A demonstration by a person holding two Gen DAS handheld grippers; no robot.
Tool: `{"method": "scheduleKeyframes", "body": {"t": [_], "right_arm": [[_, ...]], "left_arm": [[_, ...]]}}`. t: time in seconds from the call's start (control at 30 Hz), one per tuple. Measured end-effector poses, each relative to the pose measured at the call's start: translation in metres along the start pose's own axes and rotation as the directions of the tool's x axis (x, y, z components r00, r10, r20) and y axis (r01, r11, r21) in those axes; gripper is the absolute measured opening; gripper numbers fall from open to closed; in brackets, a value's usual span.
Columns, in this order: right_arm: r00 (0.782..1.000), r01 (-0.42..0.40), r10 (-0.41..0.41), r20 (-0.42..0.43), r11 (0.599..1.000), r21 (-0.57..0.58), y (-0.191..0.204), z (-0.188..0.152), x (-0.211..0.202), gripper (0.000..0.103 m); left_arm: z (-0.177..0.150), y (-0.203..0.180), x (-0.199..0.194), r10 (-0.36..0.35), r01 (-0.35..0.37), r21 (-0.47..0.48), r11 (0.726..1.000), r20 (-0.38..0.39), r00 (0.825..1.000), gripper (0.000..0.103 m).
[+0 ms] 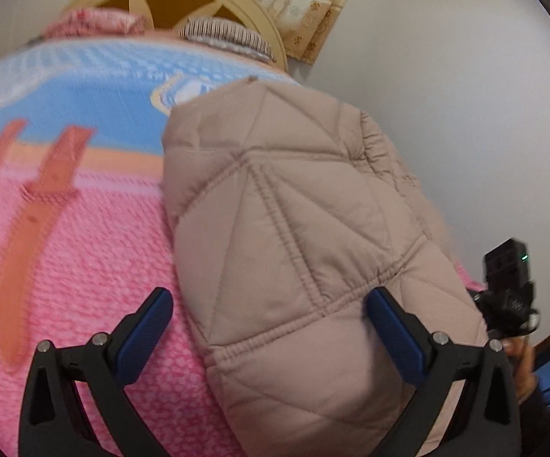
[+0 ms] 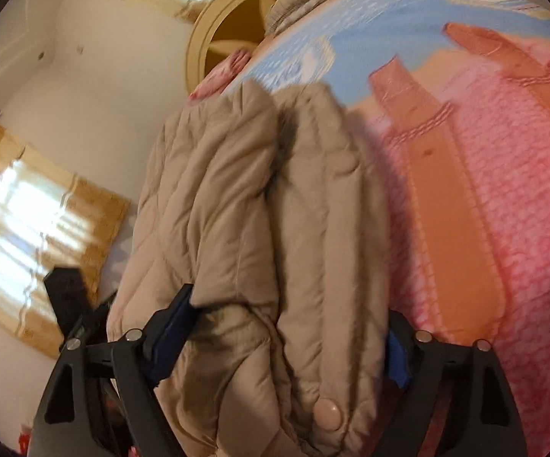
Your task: Fold large clothes
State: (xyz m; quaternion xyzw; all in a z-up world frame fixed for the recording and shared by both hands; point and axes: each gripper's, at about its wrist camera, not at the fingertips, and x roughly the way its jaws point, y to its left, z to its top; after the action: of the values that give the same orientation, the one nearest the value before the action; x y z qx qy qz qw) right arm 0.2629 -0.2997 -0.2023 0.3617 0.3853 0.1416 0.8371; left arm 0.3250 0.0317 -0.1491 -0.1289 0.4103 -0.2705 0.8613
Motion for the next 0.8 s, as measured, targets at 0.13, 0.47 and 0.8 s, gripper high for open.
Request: {"method": "scheduleKeyframes", "body": {"t": [0.13, 0.47, 0.8], "right_arm": [[0.998, -0.067, 0.067, -0.015, 0.998, 0.021, -0.003, 0.004, 0.010, 0.083], [0.990, -0.140, 0.140, 0.026, 0.990, 0.000, 0.008, -0.011, 0.002, 0.043], [0.970, -0.206, 0.214, 0.115, 0.976, -0.074, 0.068, -0.014, -0.017, 0.032]], "left_arm": [[0.000, 0.010, 0.011, -0.068, 0.067, -0.061, 0.996, -0.014, 0.998, 0.103], [0.002, -0.026, -0.003, -0.032, 0.029, 0.102, 0.994, 0.026, 0.999, 0.057], [0.018, -0.051, -0.064, 0.051, -0.085, 0.197, 0.977, 0.172, 0.984, 0.039]]}}
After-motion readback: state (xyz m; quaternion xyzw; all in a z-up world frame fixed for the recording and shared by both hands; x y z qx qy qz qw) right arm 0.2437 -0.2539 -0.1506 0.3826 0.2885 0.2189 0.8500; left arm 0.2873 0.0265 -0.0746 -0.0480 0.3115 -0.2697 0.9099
